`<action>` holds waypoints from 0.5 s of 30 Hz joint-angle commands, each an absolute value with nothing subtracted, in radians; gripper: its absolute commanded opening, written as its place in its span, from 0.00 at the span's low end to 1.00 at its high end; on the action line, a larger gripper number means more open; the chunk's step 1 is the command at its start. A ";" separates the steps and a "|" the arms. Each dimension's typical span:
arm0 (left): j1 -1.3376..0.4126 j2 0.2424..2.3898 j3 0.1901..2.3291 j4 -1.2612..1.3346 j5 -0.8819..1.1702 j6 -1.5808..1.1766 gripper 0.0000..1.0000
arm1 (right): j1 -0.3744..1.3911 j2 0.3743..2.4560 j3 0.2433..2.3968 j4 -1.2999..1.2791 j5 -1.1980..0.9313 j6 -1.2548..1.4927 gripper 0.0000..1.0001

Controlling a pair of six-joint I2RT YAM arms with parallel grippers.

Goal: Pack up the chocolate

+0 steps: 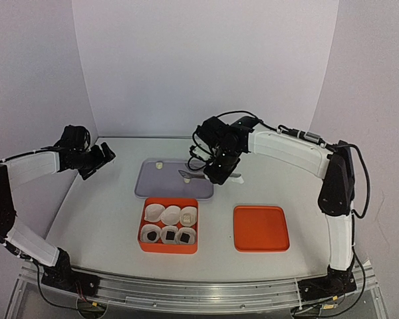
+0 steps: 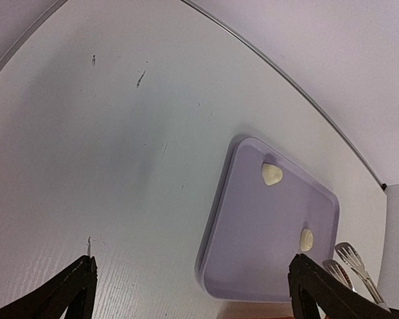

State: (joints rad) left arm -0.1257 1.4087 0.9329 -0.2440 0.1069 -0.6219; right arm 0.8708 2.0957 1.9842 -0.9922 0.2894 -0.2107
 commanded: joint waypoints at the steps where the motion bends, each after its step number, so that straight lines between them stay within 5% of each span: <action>1: -0.128 1.372 0.930 -0.229 0.091 -0.632 1.00 | 0.858 2.099 2.021 -0.973 0.286 -0.087 0.33; 15: -0.129 1.391 0.924 -0.224 0.093 -0.638 1.00 | 0.851 2.185 2.053 -0.969 0.193 0.053 0.35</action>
